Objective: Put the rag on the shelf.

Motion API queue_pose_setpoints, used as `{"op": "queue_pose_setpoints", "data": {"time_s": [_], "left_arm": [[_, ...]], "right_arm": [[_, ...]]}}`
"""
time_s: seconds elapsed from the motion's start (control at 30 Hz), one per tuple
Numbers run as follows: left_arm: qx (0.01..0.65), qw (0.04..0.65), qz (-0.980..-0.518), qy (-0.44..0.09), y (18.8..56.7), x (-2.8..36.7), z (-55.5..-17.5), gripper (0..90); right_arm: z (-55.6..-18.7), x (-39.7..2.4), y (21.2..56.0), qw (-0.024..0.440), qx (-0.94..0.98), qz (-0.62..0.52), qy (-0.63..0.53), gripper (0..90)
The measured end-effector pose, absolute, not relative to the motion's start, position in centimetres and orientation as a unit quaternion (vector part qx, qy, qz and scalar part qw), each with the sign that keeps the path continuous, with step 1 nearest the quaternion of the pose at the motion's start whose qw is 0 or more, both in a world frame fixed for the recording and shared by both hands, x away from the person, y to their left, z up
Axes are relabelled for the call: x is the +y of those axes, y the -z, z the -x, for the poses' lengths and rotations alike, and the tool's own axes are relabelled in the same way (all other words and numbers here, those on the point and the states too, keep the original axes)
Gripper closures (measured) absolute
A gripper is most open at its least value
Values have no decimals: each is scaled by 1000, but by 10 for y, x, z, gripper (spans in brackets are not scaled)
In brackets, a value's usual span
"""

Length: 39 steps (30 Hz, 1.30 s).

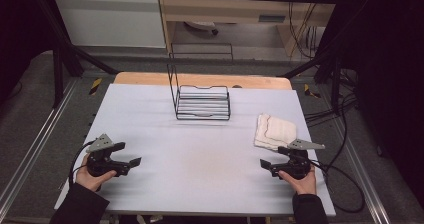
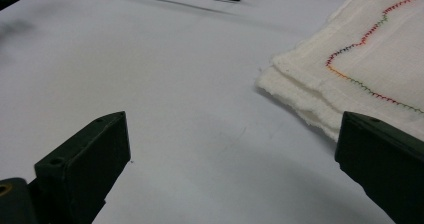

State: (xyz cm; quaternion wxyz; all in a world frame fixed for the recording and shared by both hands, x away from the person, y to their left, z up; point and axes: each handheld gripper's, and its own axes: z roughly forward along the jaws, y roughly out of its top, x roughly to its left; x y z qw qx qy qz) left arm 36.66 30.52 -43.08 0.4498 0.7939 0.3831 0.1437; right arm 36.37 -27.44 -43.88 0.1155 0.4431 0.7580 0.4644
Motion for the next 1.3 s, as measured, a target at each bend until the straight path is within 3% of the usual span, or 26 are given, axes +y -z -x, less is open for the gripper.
{"op": "queue_pose_setpoints", "data": {"time_s": [0.6,1.07,1.3], "left_arm": [[385,445,-794,-153,431,305,-365,88],[384,439,-797,-155,431,304,-365,98],[385,438,-797,-156,431,304,-365,103]], "right_arm": [[-377,-266,434,163,767,-454,-424,142],[-418,-246,442,195,793,-445,-367,444],[-433,-237,451,209,802,-438,-349,475]]}}
